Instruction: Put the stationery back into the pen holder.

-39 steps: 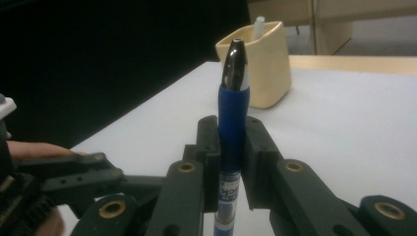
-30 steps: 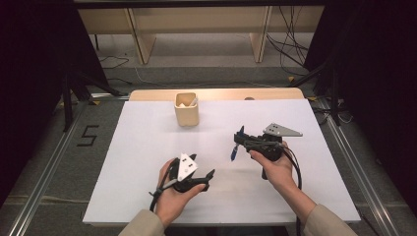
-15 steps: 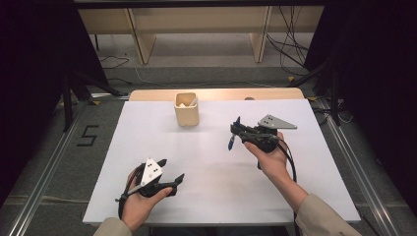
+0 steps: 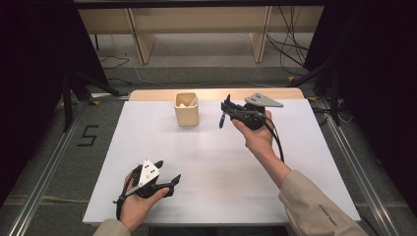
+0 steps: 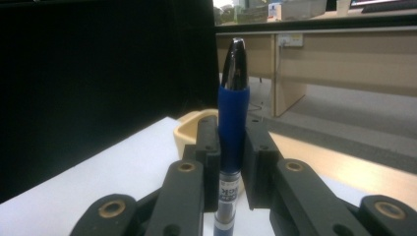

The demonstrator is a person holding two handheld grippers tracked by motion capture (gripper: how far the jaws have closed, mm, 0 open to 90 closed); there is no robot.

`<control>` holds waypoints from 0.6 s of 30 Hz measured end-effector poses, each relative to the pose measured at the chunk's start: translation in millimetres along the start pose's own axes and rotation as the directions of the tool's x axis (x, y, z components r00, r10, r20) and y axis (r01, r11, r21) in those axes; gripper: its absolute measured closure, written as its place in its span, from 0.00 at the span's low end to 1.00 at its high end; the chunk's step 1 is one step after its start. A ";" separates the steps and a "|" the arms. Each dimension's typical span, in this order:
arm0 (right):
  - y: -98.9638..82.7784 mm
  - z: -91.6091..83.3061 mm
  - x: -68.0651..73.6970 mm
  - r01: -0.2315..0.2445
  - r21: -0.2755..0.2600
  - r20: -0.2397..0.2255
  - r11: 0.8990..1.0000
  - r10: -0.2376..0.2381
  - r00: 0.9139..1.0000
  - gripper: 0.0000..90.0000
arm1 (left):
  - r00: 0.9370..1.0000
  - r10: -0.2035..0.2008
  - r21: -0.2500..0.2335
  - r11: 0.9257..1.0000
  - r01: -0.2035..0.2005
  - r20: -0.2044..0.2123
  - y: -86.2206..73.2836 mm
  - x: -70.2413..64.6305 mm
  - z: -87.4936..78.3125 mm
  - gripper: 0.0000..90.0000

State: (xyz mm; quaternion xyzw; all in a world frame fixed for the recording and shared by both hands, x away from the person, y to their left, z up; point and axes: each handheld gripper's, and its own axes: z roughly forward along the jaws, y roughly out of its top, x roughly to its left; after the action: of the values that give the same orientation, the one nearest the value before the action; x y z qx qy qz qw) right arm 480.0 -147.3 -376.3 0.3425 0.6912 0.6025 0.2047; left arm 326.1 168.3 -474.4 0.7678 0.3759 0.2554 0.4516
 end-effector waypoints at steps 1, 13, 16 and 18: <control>2.6 4.7 -0.2 0.005 -0.007 0.000 1.000 -0.005 1.000 0.89 | 1.000 0.003 -0.001 1.000 -0.003 -0.002 0.0 0.2 0.2 0.25; 31.4 64.2 4.0 0.032 -0.026 0.024 0.999 -0.031 0.999 0.89 | 1.000 -0.007 0.000 1.000 0.007 0.004 -0.9 0.2 0.6 0.25; 39.8 75.2 3.8 0.040 -0.037 0.034 0.998 -0.039 0.999 0.89 | 1.000 -0.005 -0.001 1.000 0.005 0.003 -0.7 1.2 0.4 0.26; 45.4 80.6 3.9 0.045 -0.049 0.044 0.998 -0.043 0.998 0.89 | 1.000 -0.008 -0.001 1.000 0.008 0.004 -0.6 1.2 0.1 0.26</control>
State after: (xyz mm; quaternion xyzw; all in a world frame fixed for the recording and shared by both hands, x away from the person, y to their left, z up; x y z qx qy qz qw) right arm 543.7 -86.9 -346.9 0.3349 0.6789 0.6072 0.2412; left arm 326.7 169.4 -475.0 0.7667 0.3780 0.2522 0.4536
